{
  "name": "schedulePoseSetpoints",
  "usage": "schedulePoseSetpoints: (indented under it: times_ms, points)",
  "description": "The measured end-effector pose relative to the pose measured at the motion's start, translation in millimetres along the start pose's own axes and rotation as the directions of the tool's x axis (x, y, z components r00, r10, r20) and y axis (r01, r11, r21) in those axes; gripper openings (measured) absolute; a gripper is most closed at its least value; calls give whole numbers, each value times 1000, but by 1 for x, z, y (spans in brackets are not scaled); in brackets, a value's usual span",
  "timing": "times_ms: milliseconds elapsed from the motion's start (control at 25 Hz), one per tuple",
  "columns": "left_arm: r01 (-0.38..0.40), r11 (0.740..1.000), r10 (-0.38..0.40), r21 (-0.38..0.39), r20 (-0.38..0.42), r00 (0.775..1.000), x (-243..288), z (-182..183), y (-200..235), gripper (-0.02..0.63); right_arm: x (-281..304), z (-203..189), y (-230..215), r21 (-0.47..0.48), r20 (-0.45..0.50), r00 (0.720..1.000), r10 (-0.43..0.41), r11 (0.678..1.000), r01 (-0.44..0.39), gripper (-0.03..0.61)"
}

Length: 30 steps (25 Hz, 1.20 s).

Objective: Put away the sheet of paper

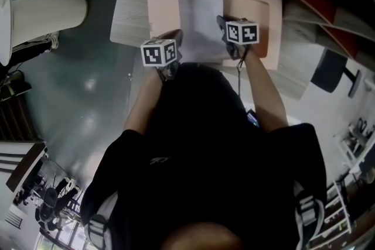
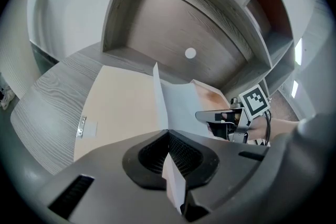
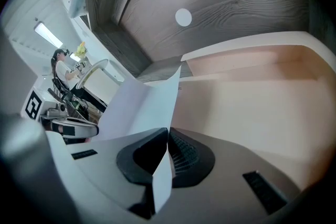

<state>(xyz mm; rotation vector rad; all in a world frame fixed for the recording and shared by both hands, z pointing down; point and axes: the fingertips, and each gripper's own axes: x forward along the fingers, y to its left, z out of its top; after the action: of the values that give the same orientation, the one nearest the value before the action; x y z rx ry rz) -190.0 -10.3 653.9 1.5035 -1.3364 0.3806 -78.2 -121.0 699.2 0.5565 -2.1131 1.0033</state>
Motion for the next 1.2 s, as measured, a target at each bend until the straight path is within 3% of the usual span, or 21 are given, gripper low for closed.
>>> schedulePoseSetpoints:
  times_ms: [280, 480, 520, 600, 680, 920, 1040, 1200]
  points:
    - [6, 1000, -6, -5, -16, 1000, 3, -2, 0, 44, -3, -3, -7, 75, -20, 1000, -14, 997, 16, 20]
    - [8, 1000, -8, 9, -30, 1000, 5, -3, -1, 44, -8, 0, -11, 49, -9, 999, -36, 998, 36, 23]
    - [6, 1000, -5, 12, -31, 999, 6, -3, -1, 44, -9, 1, -12, 43, 0, 999, -43, 998, 43, 39]
    - [-8, 1000, 8, 23, -31, 999, 7, -3, 0, 44, -14, 2, -14, 36, 23, 998, -57, 998, 56, 152]
    - [-18, 999, 19, 30, -28, 999, 7, -3, 2, 44, -19, 3, -16, 32, 44, 996, -76, 997, 74, 181]
    - [-31, 999, 32, 27, -19, 999, 10, -3, 0, 44, -50, 11, -24, 9, 144, 977, -157, 988, 157, 158]
    - [-42, 999, 42, 1, -1, 999, 11, -2, 1, 44, -65, 12, -8, -19, 207, 972, -112, 993, 118, 44]
    - [-69, 998, 69, -15, 23, 997, 12, -2, 2, 44, -72, 3, 21, -76, 210, 977, -27, 996, 44, 25]
